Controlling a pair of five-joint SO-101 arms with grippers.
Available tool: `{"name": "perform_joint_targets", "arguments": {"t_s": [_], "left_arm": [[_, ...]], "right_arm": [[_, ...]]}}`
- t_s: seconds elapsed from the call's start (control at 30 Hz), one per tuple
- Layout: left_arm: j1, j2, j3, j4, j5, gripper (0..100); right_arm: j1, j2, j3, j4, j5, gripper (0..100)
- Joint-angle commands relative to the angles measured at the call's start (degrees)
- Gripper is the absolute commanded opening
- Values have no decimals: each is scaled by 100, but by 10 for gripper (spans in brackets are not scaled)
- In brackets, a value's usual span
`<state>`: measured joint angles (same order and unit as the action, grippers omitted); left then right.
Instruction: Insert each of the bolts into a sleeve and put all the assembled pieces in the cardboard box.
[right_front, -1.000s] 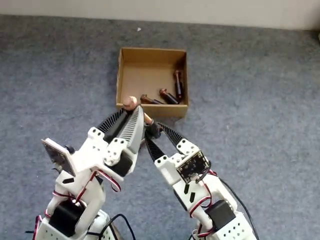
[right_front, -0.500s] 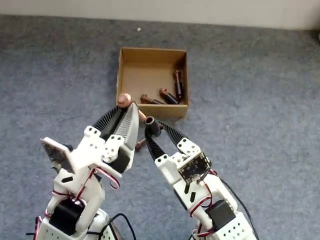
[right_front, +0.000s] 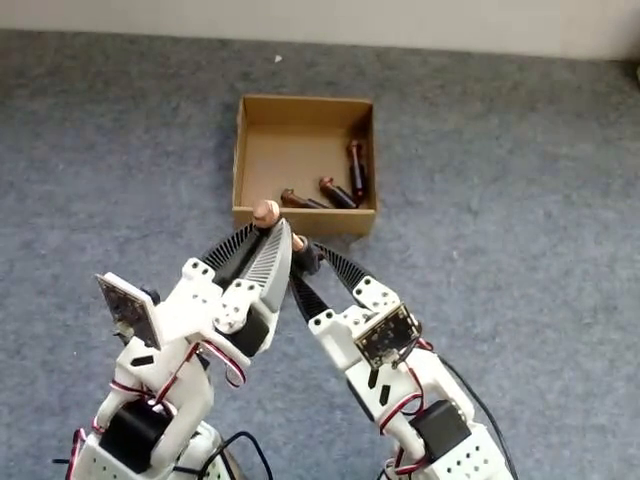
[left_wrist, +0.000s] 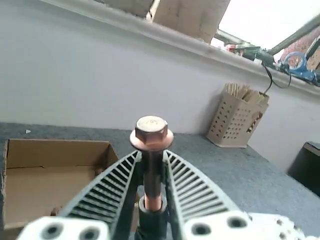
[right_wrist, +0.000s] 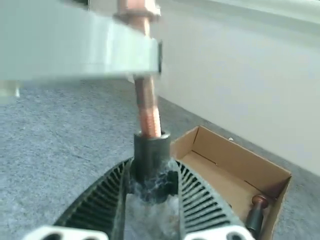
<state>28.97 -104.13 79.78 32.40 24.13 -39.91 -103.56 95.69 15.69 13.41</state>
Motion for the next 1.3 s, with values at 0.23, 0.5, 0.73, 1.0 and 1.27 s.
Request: {"name": "perform_joint_targets", "arguments": {"t_s": [0.23,0.5,0.73,1.0,1.27], "left_arm": [[242,-4,4,440,-651,8],[242,4,4,1248,-905,357],[-101,-13,-505,1732,-949,323],[-1938,-22,-778,2163,-1327,236],[-3855,-22,198,2189,-1521,62]], "right_arm": [[207,-119,690,-233,44,5],[233,-119,690,-233,44,5],[444,-66,690,-189,0,5],[567,-66,585,708,-9,5],[567,-57,-40,1411,-9,5]]}}
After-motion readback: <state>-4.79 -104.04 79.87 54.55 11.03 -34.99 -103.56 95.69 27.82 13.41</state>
